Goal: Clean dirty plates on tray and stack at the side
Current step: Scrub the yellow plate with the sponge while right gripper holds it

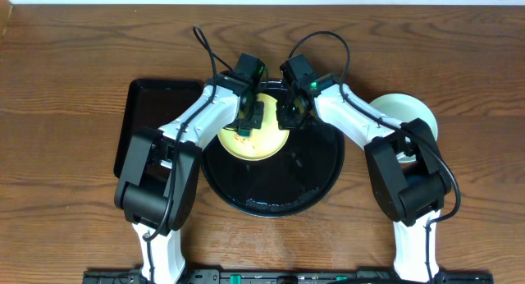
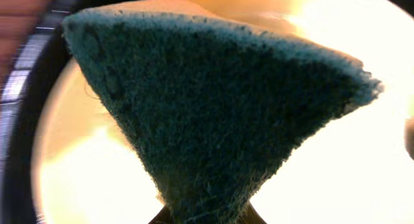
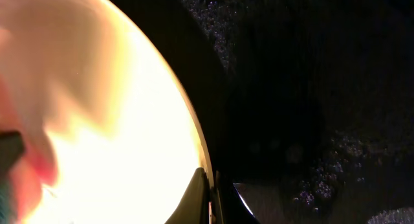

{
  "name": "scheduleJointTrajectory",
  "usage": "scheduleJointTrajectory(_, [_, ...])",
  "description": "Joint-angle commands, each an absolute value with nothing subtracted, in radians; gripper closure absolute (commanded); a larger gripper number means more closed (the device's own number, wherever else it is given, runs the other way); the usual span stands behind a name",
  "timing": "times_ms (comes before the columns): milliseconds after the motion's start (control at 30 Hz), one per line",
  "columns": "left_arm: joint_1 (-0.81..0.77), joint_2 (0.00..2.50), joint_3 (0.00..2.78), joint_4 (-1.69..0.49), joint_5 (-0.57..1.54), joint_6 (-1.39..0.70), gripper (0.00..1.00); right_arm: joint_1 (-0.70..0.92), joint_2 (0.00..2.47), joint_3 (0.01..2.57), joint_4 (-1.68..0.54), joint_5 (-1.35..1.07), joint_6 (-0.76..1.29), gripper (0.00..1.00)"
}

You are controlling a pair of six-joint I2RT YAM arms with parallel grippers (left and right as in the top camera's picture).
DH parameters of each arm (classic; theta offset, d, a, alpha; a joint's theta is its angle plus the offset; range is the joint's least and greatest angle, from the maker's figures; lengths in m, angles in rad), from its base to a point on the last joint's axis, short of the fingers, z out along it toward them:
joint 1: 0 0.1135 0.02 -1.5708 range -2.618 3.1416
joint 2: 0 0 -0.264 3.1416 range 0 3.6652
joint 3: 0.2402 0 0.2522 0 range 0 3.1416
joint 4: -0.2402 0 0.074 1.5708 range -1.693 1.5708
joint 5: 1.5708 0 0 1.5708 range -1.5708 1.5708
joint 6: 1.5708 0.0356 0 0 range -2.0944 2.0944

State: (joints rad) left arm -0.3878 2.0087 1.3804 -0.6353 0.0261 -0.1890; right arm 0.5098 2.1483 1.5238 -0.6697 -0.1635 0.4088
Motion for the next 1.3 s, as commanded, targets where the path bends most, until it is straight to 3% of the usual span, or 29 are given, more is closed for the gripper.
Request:
scheduleJointTrajectory(0, [-0.383, 2.025, 1.377, -0.642, -0.005, -0.238, 0.92, 0.512, 2.172, 1.498, -0.674, -0.094, 0.384, 0.99])
scheduleJointTrajectory(300, [-0.383, 2.025, 1.377, -0.632, 0.458, -0.127, 0.92, 0.512, 2.172, 1.498, -0.665, -0.094, 0.384, 0.99])
scheduleJointTrajectory(367, [-0.383, 2.025, 1.377, -0.620, 0.458, -0.128, 0.92, 0.512, 2.172, 1.498, -0.665, -0.094, 0.384, 0.99])
scheduleJointTrajectory(500, [-0.375, 2.025, 1.377, -0.588, 0.318, -0.137, 0.92, 0.512, 2.172, 1.498, -0.665, -0.094, 0.384, 0.99])
scheduleJointTrajectory(733, [-0.373, 2.025, 1.377, -0.588, -0.271, -0.282, 0.92, 0.512, 2.172, 1.498, -0.665, -0.094, 0.384, 0.99])
scheduleJointTrajectory(833, [-0.373, 2.025, 1.377, -0.614, -0.362, -0.313, 0.92, 0.512, 2.172, 1.498, -0.665, -0.094, 0.384, 0.99])
scheduleJointTrajectory(1000, [-0.376, 2.025, 1.377, -0.747, 0.012, -0.275, 0.92, 0.512, 2.172, 1.498, -0.665, -0.094, 0.384, 0.99])
scheduleJointTrajectory(1133, [-0.379, 2.025, 1.377, -0.836, 0.442, -0.064, 0.92, 0.512, 2.172, 1.498, -0.665, -0.094, 0.384, 0.99])
scheduleJointTrajectory(1267, [-0.379, 2.025, 1.377, -0.871, 0.593, 0.042, 0.92, 0.511, 2.172, 1.498, -0.662, -0.094, 0.384, 0.99])
